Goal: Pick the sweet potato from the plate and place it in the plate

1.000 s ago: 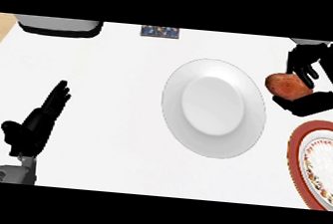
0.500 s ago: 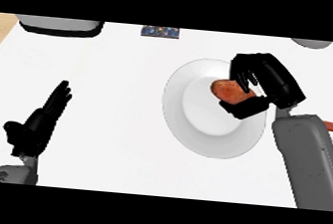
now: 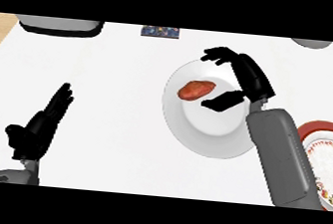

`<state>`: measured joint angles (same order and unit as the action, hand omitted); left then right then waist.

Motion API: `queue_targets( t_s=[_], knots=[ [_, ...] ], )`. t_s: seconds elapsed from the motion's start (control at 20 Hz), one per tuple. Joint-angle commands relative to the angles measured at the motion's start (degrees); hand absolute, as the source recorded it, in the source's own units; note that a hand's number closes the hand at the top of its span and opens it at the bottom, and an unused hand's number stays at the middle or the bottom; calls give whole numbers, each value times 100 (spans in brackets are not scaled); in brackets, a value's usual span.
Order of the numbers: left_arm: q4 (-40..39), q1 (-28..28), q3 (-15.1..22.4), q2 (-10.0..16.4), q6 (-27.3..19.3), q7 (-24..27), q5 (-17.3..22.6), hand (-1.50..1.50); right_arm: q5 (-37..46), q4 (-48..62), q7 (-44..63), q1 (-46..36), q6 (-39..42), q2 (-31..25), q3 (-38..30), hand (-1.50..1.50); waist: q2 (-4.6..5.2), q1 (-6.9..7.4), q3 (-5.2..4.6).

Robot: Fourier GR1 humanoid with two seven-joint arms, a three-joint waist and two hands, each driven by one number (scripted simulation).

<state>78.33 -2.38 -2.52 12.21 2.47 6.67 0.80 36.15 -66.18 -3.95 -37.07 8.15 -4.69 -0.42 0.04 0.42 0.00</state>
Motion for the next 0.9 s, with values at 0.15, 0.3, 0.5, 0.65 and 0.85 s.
queue_targets(
  t_s=[0.15,0.3,0.5,0.65,0.85],
  knots=[
    [44,139,74,-169,-148,169,-172,0,-974,257,-201,-145,-169,233,-889,-150,1,-10,2],
    [265,192,-187,148,180,-106,155,0,-1578,232,-173,-233,-18,91,-1434,-150,-11,2,4],
    [-60,-103,-27,-73,-2,-37,-64,0,-2485,772,-350,-342,647,-338,-2128,-150,15,-16,4],
    [92,-283,-54,-80,-75,-209,-62,0,-2803,1408,-1138,-17,1298,-1019,-2474,-150,28,4,8],
    [16,23,-34,41,186,-33,-70,0,-2986,2377,-1723,-243,2097,-1995,-2752,-150,39,63,8]
  ],
)
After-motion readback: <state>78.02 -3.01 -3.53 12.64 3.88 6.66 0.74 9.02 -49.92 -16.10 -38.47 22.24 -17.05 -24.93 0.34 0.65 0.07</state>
